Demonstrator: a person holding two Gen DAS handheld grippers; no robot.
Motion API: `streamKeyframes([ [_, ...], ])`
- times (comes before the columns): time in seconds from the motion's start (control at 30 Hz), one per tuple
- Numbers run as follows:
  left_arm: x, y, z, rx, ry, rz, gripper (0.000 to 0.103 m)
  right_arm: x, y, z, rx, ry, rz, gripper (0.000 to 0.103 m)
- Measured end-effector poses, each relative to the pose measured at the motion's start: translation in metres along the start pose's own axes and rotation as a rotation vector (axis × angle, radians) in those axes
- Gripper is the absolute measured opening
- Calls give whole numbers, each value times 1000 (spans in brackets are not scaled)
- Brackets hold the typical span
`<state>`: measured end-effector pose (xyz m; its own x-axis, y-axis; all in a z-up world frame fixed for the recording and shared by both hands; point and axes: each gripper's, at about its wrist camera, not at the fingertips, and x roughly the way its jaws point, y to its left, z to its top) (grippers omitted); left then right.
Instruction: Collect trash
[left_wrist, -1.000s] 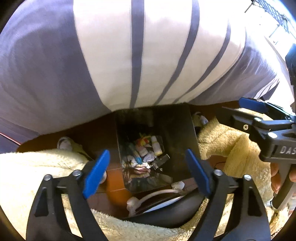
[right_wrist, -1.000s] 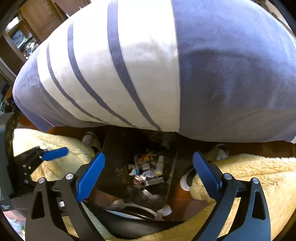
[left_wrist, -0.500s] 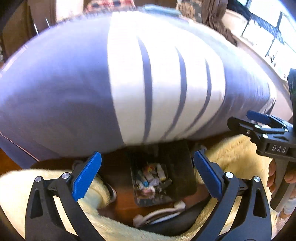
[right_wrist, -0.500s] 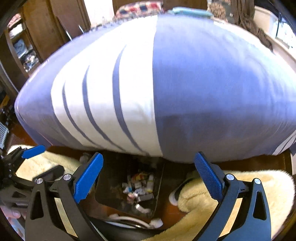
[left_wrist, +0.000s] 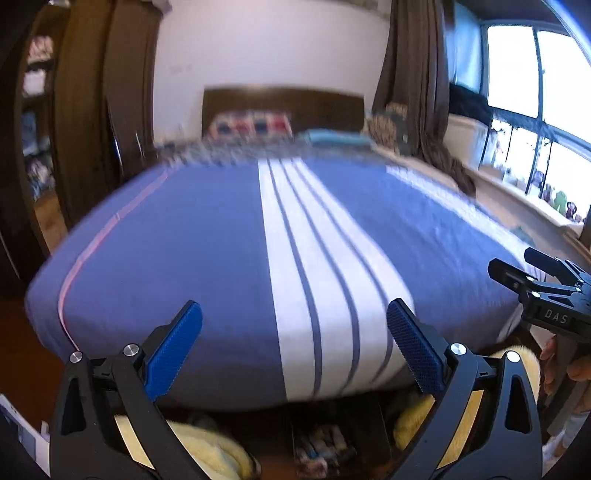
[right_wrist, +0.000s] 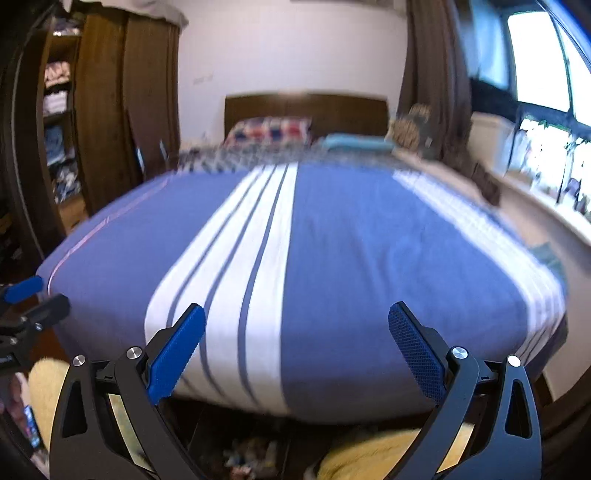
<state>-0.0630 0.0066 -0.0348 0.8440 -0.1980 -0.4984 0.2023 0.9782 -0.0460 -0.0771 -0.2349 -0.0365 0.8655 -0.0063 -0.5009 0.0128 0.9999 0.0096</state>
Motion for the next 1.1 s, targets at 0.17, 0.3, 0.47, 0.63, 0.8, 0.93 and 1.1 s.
streamKeyframes([
  [0.17,-38,-6,25,17,-127,3,95,-34,-7,25,-6,-125,-31,99],
  [0.3,-59,-13,36,40,-202,20,95,-54,-14,42,3,-198,-50,99],
  [0.47,-77,-20,47,46,-269,33,95,-78,-18,51,5,-265,-80,99],
  [0.63,-86,-23,46,61,-300,29,95,-89,-19,52,5,-306,-103,99],
  [0.8,-82,-21,39,41,-285,6,95,-98,-12,44,17,-315,-117,99],
  [0.93,-84,-19,37,37,-282,13,95,-99,-8,41,6,-314,-132,99],
  [1.1,-84,-19,37,32,-283,22,95,-103,-10,41,14,-321,-132,99],
])
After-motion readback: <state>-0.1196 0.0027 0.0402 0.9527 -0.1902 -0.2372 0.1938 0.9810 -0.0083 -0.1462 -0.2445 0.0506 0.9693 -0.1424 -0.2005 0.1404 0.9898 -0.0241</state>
